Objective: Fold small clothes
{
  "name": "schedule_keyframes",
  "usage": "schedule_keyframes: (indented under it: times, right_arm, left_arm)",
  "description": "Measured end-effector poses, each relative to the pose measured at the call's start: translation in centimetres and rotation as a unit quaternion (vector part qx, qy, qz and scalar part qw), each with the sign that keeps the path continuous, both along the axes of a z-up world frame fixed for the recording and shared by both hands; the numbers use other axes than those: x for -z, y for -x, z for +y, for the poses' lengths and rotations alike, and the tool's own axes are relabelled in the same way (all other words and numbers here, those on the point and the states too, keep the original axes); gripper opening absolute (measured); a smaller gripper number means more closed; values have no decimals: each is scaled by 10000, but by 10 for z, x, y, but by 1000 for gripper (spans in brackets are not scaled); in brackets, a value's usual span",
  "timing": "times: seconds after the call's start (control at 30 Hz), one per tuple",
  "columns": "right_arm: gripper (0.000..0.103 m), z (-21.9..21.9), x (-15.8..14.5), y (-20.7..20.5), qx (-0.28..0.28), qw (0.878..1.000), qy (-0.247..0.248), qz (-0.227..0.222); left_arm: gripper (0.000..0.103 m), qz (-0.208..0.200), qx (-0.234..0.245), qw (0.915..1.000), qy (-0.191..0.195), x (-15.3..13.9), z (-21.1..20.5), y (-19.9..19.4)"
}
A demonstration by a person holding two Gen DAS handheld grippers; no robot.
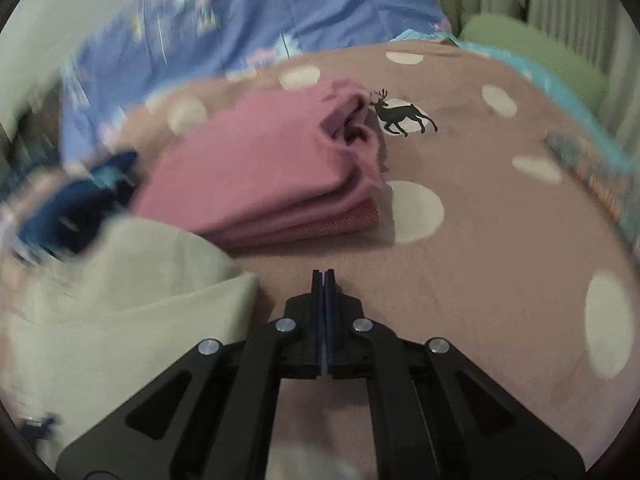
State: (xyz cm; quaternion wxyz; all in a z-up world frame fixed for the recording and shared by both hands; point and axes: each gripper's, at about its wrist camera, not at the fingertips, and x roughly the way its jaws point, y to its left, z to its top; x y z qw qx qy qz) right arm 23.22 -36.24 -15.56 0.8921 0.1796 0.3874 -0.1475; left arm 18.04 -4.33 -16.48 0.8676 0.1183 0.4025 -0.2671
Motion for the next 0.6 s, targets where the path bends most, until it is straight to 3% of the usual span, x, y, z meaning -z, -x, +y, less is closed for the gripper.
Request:
schedule_keyframes:
  times: [0.07, 0.13, 0.2, 0.23, 0.3, 0.33, 0.4, 0.5, 0.6]
  right_arm:
    - [5, 12, -19, 26, -311, 9988, -112, -360]
    - [5, 51, -42, 65, -1086, 9906, -49, -826]
    - [14, 87, -45, 95, -1720, 9810, 280, -857]
    - [17, 104, -37, 107, -1838, 9791, 591, -643]
    - [17, 115, -3, 115, -1693, 9806, 986, 24]
    - [7, 109, 20, 114, -1536, 9833, 922, 330]
    - [6, 97, 36, 118, -1465, 9879, 499, 58]
    - [7, 107, 19, 118, -1310, 9889, 694, 74]
    - [20, 116, 8, 134, -1337, 9888, 665, -51]
  left_arm:
    - [63, -7, 4, 10000, -21, 0, -1, 0]
    - [63, -32, 3, 10000, -55, 0, -1, 0]
    - [64, -43, -4, 10000, -54, 0, -1, 0]
    - [64, -47, -7, 10000, -50, 0, -1, 1]
    - [65, -73, -20, 9999, -79, 0, -1, 2]
    - [65, -86, -23, 9999, -101, 0, -2, 2]
    - [66, -124, -30, 9998, -147, 0, -3, 3]
    - [66, -207, -118, 9996, -151, -5, 2, 8]
    - [66, -360, -260, 9990, 73, -22, 27, 25]
